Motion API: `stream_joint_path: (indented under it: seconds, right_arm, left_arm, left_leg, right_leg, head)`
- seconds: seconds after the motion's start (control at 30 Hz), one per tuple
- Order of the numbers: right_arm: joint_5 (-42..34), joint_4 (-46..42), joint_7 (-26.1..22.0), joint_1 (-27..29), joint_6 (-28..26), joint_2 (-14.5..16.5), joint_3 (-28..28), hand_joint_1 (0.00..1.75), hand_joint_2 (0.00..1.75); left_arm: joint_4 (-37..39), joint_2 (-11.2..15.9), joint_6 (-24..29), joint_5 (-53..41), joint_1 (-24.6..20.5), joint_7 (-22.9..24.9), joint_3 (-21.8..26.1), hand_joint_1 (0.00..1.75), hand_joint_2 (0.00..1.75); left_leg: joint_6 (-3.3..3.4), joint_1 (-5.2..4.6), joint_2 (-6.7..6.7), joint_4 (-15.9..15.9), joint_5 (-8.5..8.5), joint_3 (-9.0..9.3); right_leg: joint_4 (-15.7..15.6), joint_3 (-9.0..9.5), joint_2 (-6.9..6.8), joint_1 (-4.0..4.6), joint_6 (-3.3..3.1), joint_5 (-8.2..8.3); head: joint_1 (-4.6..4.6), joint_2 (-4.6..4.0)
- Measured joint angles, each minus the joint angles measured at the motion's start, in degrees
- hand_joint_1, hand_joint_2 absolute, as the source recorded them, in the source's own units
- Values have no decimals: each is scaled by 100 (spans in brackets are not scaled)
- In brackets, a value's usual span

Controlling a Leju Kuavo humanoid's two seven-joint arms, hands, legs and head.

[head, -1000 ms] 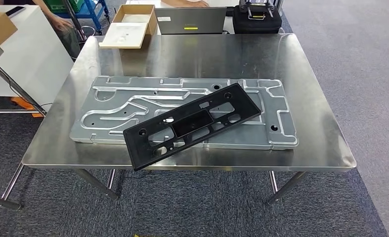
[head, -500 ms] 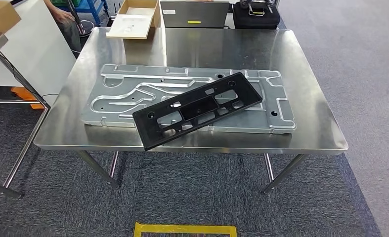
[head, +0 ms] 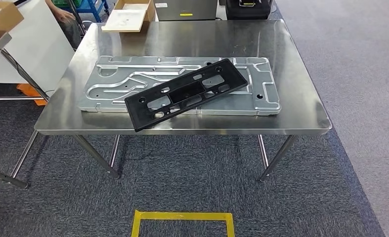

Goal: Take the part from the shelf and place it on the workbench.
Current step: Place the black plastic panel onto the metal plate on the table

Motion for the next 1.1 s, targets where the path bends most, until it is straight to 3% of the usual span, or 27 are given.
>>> stream_joint_path:
  seconds: [0.03, 0.1, 0.17, 0.2, 0.27, 0.3, 0.33, 0.4, 0.43, 0.47, 0.5, 0.53, 0.57, 0.6, 0.67, 0.7, 0.77, 0.8, 0.83, 0.93, 0.97, 1.0, 1.03, 1.1]
  right_arm:
    - [-8, 4, -100, -13, 23, -1, -1, 0, 0]
    - [10, 12, -55, -40, 133, -2, -1, 0, 0]
    - [91, 26, 308, -52, 315, -2, 0, 0, 0]
    - [144, 36, 561, -50, 419, -1, 1, 0, 0]
    - [224, 50, 1039, -31, 582, -2, 2, 0, 0]
    - [239, 54, 1191, -19, 626, -1, 2, 0, 0]
    - [244, 59, 1291, -4, 654, 1, 2, 0, 0]
    - [248, 73, 1370, 15, 670, 5, 2, 0, 0]
    - [250, 79, 1390, 21, 669, 7, 2, 0, 0]
    - [251, 82, 1398, 23, 664, 5, 2, 0, 0]
    - [253, 83, 1404, 23, 661, 3, 2, 0, 0]
    - [256, 83, 1410, 21, 656, 1, 2, 0, 0]
    - [261, 83, 1414, 17, 651, -2, 2, 0, 0]
    - [270, 83, 1414, 12, 644, -8, 2, 0, 0]
    - [291, 83, 1338, 3, 603, -17, 4, 0, 0]
    - [300, 83, 1250, -2, 561, -21, 5, 0, 44]
    - [289, 84, 978, -8, 433, -17, 7, 0, 131]
    - [270, 86, 843, -11, 377, -14, 8, 0, 175]
    - [251, 87, 737, -15, 341, -10, 8, 0, 175]
    - [239, 88, 646, -22, 341, -9, 7, 0, 175]
    - [242, 88, 646, -20, 347, -10, 7, 0, 175]
    - [245, 89, 646, -17, 348, -11, 7, 0, 175]
    - [246, 90, 646, -16, 348, -11, 6, 0, 175]
    - [248, 91, 646, -17, 349, -10, 7, 0, 175]
  left_arm:
    - [0, -2, -1, -14, -1, -5, 0, 0, 0]
    - [0, -4, -6, -46, -17, -13, 0, 0, 0]
    - [0, -7, -14, -93, -38, -11, 0, 0, 0]
    - [0, -8, -17, -124, -43, -3, 1, 0, 0]
    - [0, -19, -23, -171, -40, 24, 2, 0, 0]
    - [0, -25, -23, -189, -40, 39, 2, 0, 0]
    - [0, -32, -22, -202, -40, 51, 3, 0, 0]
    - [0, -40, -21, -222, -37, 62, 4, 0, 0]
    - [0, -41, -21, -227, -34, 64, 5, 0, 0]
    - [0, -42, -21, -227, -32, 65, 6, 0, 0]
    - [0, -44, -21, -228, -32, 67, 7, 0, 0]
    - [0, -47, -20, -230, -32, 70, 7, 0, 0]
    - [0, -52, -18, -233, -34, 77, 7, 0, 0]
    - [0, -61, -15, -238, -34, 85, 7, 0, 0]
    - [0, -76, -7, -252, -36, 105, 7, 0, 0]
    - [0, -81, 6, -257, -39, 128, 8, 0, 0]
    - [0, -79, 76, -227, -50, 284, 29, 0, 87]
    - [1, -80, 124, -201, -51, 396, 51, 0, 131]
    - [1, -84, 168, -177, -49, 510, 76, 0, 175]
    - [3, -94, 252, -168, -44, 739, 136, 0, 175]
    - [3, -94, 268, -169, -44, 785, 151, 0, 175]
    - [3, -94, 277, -169, -42, 812, 164, 0, 175]
    - [4, -94, 282, -170, -41, 827, 173, 0, 175]
    - [3, -94, 285, -171, -48, 837, 187, 0, 175]
  left_leg:
    - [13, 0, 0, -194, 176, 199]
    - [59, -11, -5, -1039, 396, 832]
    - [119, -38, -13, -1743, 342, 1275]
    - [153, -58, -15, -1892, 308, 1340]
    - [249, -56, -3, -1930, 397, 1266]
    - [307, -47, 9, -1943, 459, 1218]
    - [360, -37, 22, -1958, 530, 1153]
    - [423, -48, 39, -1954, 654, 992]
    - [430, -59, 44, -1944, 719, 904]
    - [429, -68, 49, -1925, 780, 813]
    - [423, -76, 52, -1898, 835, 720]
    - [413, -80, 54, -1861, 882, 629]
    - [402, -81, 54, -1819, 920, 544]
    - [385, -87, 51, -1773, 951, 475]
    - [333, -96, 48, -1707, 1012, 388]
    - [301, -99, 51, -1695, 1044, 358]
    - [229, -94, 50, -1681, 1089, 314]
    - [198, -91, 37, -1624, 1017, 278]
    - [167, -83, 20, -1485, 857, 221]
    - [81, -38, -9, -524, 137, -78]
    - [56, -22, -9, -245, 47, -132]
    - [39, -8, -8, -149, 82, -97]
    - [30, 4, -8, -291, 209, 54]
    - [38, 20, -10, -1092, 450, 599]
  right_leg:
    - [21, -82, -1, 3, 14, 51]
    - [76, -214, -1, 13, 57, 137]
    - [113, -278, -13, 25, 121, 220]
    - [109, -292, -21, 26, 158, 270]
    - [102, -320, -23, 16, 234, 311]
    - [156, -352, -13, 10, 264, 218]
    - [326, -412, -3, 6, 289, -3]
    - [951, -579, 9, -7, 323, -593]
    - [1317, -650, 9, -9, 337, -803]
    - [1571, -664, 9, -7, 345, -850]
    - [1662, -592, 9, -4, 343, -760]
    - [1549, -417, 9, 1, 331, -586]
    - [1245, -145, 10, 8, 306, -420]
    - [813, 182, 11, 26, 270, -356]
    - [66, 668, 15, 60, 204, -439]
    - [-119, 755, 16, 78, 179, -508]
    - [-201, 717, 7, 65, 120, -478]
    - [-220, 682, 1, 48, 75, -433]
    - [-240, 642, -7, 29, 33, -376]
    - [-235, 466, -24, 20, -12, -226]
    - [-219, 401, -29, 20, -3, -187]
    - [-194, 337, -32, 18, 10, -155]
    - [-162, 280, -33, 15, 27, -131]
    - [-84, 186, -33, 9, 60, -105]
  head:
    - [0, 0]
    - [0, 0]
    - [2, 0]
    - [2, 0]
    - [2, 0]
    - [3, 0]
    - [3, 0]
    - [3, 0]
    - [2, 0]
    - [2, 0]
    - [2, 0]
    - [2, 0]
    - [3, 0]
    - [2, 0]
    - [2, 0]
    - [0, 0]
    - [1, 0]
    - [1, 0]
    - [1, 0]
    - [1, 0]
    - [0, 0]
    - [0, 0]
    - [0, 0]
    - [0, 0]
